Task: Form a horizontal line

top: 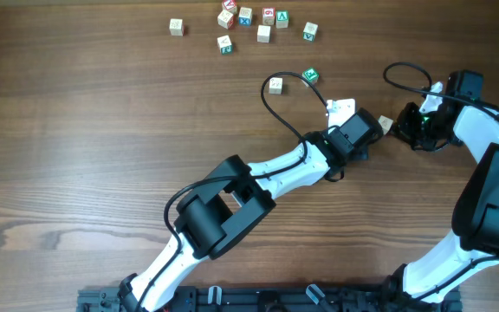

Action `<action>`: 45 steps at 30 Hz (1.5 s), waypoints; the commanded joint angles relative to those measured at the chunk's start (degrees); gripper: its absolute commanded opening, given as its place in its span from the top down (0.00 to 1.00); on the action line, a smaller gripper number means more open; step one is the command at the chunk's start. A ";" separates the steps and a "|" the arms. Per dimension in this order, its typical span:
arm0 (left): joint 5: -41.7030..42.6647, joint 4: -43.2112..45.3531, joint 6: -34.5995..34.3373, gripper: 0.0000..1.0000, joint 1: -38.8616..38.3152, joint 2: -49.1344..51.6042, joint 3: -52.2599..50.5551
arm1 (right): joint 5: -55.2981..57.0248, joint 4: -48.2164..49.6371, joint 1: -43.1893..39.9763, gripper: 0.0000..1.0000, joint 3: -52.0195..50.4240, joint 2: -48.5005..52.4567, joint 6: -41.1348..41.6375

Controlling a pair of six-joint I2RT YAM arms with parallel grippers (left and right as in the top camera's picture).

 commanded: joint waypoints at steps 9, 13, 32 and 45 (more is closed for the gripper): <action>1.38 -3.58 -0.52 0.51 -0.37 0.72 -2.36 | -0.90 0.17 0.46 0.96 0.20 0.98 0.31; 1.38 -1.77 -0.55 0.51 -0.42 0.72 -2.36 | -0.90 0.15 0.46 0.96 0.20 0.98 0.28; 5.84 -9.77 5.55 0.37 -1.64 -2.93 -2.36 | -0.66 0.28 0.46 0.95 0.20 0.98 0.28; -0.28 -21.35 2.21 0.96 4.31 -2.93 -2.36 | -0.66 0.04 0.46 0.95 0.20 0.98 0.28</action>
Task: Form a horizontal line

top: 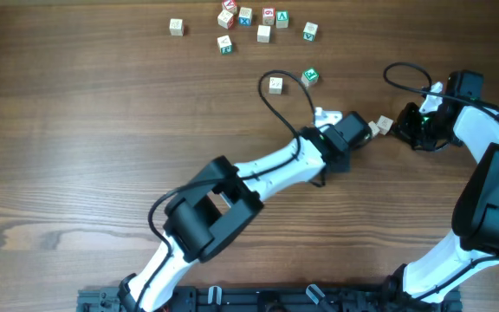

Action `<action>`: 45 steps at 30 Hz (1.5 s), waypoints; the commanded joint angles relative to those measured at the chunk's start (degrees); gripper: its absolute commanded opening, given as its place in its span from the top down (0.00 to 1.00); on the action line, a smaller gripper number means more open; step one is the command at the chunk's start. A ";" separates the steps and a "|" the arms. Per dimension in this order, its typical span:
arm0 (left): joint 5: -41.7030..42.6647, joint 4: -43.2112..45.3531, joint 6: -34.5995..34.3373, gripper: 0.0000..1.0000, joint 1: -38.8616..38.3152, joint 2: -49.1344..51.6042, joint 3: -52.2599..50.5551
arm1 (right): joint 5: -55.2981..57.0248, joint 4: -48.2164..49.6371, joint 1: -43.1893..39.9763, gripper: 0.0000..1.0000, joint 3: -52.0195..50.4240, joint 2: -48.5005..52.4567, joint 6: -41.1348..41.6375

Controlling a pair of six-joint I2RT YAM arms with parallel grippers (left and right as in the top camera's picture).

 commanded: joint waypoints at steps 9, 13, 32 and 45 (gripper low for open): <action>-2.89 10.38 -5.42 0.92 7.54 2.54 -1.81 | 0.55 0.24 0.46 0.95 0.20 0.98 0.28; 2.29 13.14 -5.44 0.91 7.50 4.46 -1.81 | 2.43 -0.20 0.46 0.96 0.20 0.98 0.28; 18.43 15.04 -3.96 0.94 4.11 6.27 -1.81 | 3.63 -0.63 0.46 0.96 0.20 0.98 0.33; 19.15 17.40 -4.13 0.92 4.02 6.27 -1.81 | 3.63 -1.44 0.46 0.95 0.20 0.98 0.31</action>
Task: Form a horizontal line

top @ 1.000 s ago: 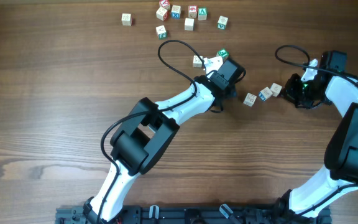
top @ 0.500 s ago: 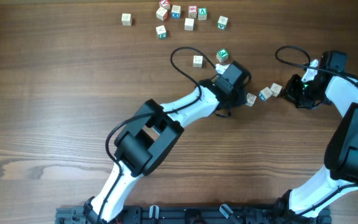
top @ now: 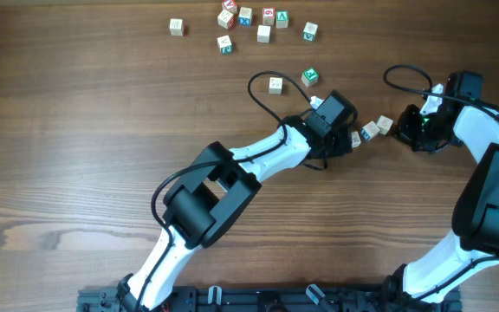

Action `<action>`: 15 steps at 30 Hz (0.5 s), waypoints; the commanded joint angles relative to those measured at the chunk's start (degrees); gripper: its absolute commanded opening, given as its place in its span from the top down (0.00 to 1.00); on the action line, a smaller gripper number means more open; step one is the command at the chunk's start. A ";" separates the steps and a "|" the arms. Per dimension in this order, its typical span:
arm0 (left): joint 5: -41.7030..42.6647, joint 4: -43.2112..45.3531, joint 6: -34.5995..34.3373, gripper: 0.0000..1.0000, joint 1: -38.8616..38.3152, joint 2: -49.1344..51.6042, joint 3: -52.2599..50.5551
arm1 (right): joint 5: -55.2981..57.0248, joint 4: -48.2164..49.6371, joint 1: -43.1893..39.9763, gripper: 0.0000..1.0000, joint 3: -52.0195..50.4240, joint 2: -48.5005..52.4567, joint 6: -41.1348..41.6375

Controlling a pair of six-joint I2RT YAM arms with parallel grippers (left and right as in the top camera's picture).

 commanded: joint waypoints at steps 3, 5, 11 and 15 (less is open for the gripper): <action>0.57 3.02 0.52 0.91 -0.35 3.13 -0.87 | 0.98 -0.28 0.46 0.96 0.20 0.98 0.31; 0.42 4.04 0.52 0.90 -0.37 3.10 -0.87 | 0.98 -0.33 0.46 0.95 0.20 0.98 0.31; -1.36 4.61 0.70 0.90 -0.33 3.13 -0.87 | 1.01 -0.31 0.46 0.95 0.20 0.98 0.31; -2.82 4.66 0.68 0.89 -0.24 3.13 -0.87 | 1.01 -0.31 0.46 0.95 0.20 0.98 0.31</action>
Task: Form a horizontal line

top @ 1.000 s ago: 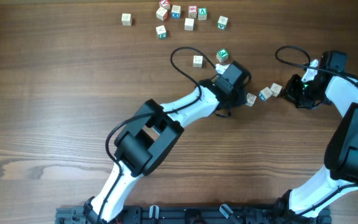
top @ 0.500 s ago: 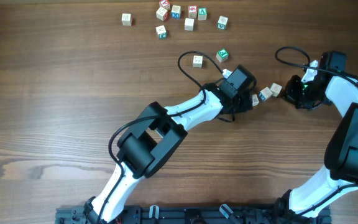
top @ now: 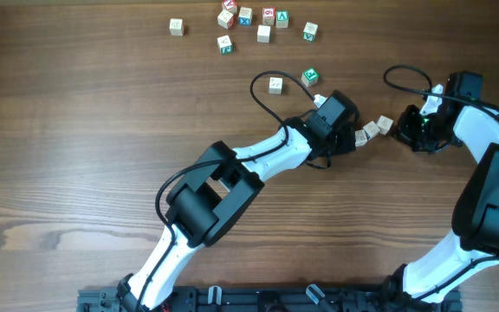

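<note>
Three small wooden blocks lie in a short slanting row: one (top: 385, 125), one (top: 371, 131) and a partly hidden one (top: 356, 138). My left gripper (top: 320, 102) sits just left of the row, and its dark wrist covers the fingers. My right gripper (top: 405, 127) is just right of the row's end block; its jaws are too dark to read. Two loose blocks, a cream one (top: 275, 84) and a green one (top: 310, 76), lie above the left gripper.
Several more letter blocks are scattered at the far edge, from a lone one (top: 176, 27) to a cluster (top: 263, 33) and a green-marked one (top: 309, 31). Black cables loop over the table by both wrists.
My left wrist has shifted very slightly to the right, closer to the row of blocks. The blocks and the right arm stand as they were.
At first one block lay by my right gripper, with the left wrist close beside it. Then a second block lay next to the first and the left wrist sat further left. Later a third block showed in the row, where it still is.
</note>
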Action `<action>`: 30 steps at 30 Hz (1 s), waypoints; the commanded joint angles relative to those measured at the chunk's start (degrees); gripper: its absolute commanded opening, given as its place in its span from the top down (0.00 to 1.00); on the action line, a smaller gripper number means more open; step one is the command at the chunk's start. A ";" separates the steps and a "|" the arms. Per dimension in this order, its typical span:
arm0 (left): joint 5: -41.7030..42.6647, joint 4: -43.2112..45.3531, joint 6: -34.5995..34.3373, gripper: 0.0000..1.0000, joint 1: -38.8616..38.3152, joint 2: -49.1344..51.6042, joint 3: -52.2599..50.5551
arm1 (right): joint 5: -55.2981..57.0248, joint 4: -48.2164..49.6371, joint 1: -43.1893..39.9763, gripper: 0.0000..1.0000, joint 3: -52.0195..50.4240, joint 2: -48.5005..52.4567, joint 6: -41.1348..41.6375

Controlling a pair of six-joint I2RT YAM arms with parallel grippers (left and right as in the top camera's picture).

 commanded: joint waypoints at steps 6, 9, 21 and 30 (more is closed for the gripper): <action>-2.71 -0.52 0.68 0.92 -0.17 2.05 -0.85 | 0.98 -2.84 0.46 0.96 0.20 0.98 0.35; -2.71 -0.52 0.68 0.92 -0.17 2.05 -0.85 | 0.98 -6.88 0.46 0.96 0.20 0.98 0.33; -5.77 -3.54 0.68 0.94 -0.17 2.03 -0.85 | 0.96 -12.83 0.46 0.96 0.20 0.98 0.52; -6.54 -11.50 0.68 0.95 -0.17 2.03 -0.85 | 1.01 -10.10 0.46 0.96 0.20 0.98 6.88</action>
